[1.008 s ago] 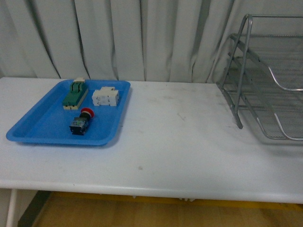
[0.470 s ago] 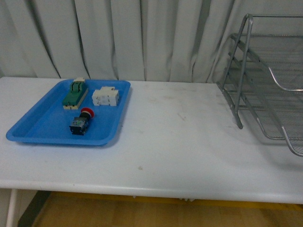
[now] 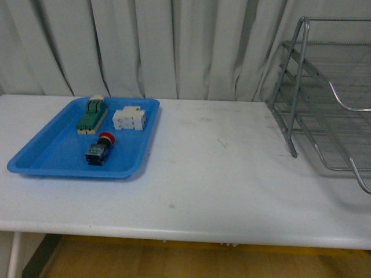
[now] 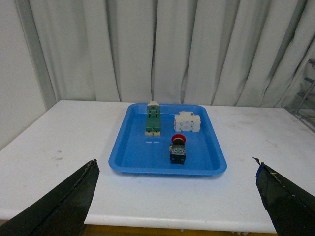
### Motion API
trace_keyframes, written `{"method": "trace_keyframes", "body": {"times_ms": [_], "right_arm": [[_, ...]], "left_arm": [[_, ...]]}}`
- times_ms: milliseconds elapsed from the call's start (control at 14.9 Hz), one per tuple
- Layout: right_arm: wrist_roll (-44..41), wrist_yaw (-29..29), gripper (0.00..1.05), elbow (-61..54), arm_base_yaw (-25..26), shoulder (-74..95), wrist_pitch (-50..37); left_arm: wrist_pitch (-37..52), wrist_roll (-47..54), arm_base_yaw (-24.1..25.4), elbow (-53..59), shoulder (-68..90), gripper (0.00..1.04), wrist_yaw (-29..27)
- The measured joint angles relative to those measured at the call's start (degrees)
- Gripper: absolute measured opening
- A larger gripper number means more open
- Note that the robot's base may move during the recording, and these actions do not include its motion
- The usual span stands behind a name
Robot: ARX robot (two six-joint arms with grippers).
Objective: Place button on rack with both arms
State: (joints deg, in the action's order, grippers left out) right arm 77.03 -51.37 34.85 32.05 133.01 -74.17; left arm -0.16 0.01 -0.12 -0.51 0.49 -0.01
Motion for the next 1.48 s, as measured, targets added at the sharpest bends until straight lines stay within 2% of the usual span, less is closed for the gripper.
{"method": "trace_keyframes", "body": {"times_ms": [134,202,269,739,941,1210,1277,1344,1411,1478], "right_arm": [[0.6,-1.2,0.94,-0.7,0.3,0.0,0.4],[1.6,-1.5,1.00,-1.0,0.7,0.0,0.4],[2.2,-1.7,0.97,-1.2,1.0,0.0,0.4],[8.7,-3.9,0.98,-4.5,3.4,-6.8,0.5],[8.3,-8.1,0.98,-10.0,5.2,-13.2,0.4],[8.2,-15.3,0.98,-21.2,11.8,-25.8,0.5],[4.9,-11.8,0.94,-24.2,12.4,-31.8,3.1],[-9.2,-0.3,0.81,-28.2,10.1,-47.3,11.9],[-24.5,6.2,0.70,-30.5,8.1,-61.7,18.0],[-41.4,12.4,0.57,-32.9,5.8,-76.0,27.8]], "left_arm": [[0.0,0.0,0.0,0.0,0.0,0.98,0.0],[0.0,0.0,0.0,0.0,0.0,0.98,0.0],[0.0,0.0,0.0,0.0,0.0,0.98,0.0],[0.0,0.0,0.0,0.0,0.0,0.98,0.0],[0.0,0.0,0.0,0.0,0.0,0.98,0.0],[0.0,0.0,0.0,0.0,0.0,0.98,0.0],[0.0,0.0,0.0,0.0,0.0,0.98,-0.1],[0.0,0.0,0.0,0.0,0.0,0.98,0.1],[0.0,0.0,0.0,0.0,0.0,0.98,0.1],[0.0,0.0,0.0,0.0,0.0,0.98,0.0]]}}
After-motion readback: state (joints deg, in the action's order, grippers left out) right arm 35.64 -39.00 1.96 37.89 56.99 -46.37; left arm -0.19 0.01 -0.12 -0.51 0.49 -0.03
